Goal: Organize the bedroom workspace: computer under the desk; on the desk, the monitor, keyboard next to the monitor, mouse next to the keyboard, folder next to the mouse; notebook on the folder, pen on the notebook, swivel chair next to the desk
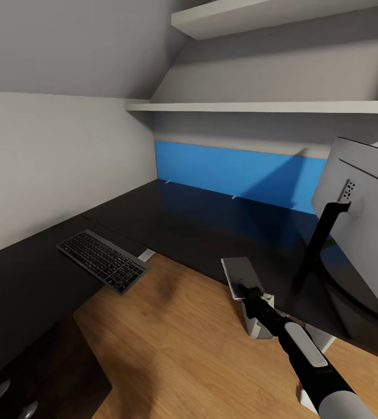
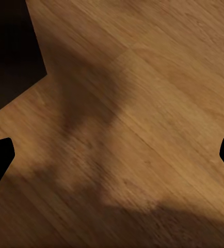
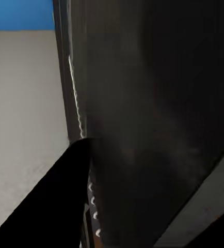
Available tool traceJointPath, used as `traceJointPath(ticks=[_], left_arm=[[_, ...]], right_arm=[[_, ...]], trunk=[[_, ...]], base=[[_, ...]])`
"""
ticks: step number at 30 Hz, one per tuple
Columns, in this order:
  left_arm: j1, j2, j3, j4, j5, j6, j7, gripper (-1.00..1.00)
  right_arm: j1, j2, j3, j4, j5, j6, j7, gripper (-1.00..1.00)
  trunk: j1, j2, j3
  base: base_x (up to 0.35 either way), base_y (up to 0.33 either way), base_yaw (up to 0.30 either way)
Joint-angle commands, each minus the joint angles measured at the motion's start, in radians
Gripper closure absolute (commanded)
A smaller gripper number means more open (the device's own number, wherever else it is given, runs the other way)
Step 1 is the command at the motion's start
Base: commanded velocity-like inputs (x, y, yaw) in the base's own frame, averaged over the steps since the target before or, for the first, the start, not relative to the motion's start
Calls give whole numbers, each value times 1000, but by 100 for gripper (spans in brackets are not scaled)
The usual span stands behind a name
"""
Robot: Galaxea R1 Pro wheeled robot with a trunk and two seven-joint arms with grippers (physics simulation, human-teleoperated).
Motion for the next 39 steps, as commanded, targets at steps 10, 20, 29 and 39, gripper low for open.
traceJointPath(ticks=[10, 20, 29, 39], left_arm=[[-1, 0, -9, 1, 3, -4, 7, -100], [-1, 0, -10, 0, 2, -4, 7, -100], [-1, 0, -10, 0, 2, -4, 8, -100], [-1, -1, -10, 0, 1, -4, 8, -100]], right_arm=[[-1, -1, 2, 0, -4, 1, 3, 100], [-1, -1, 4, 0, -4, 1, 2, 100], [-1, -1, 5, 0, -2, 1, 2, 100], [-1, -1, 8, 0, -1, 1, 2, 100]], trunk=[[0, 0, -1], [0, 0, -1], [0, 0, -1], [-31, 56, 24]], base=[[0, 0, 0], [0, 0, 0], [0, 0, 0], [0, 0, 0]])
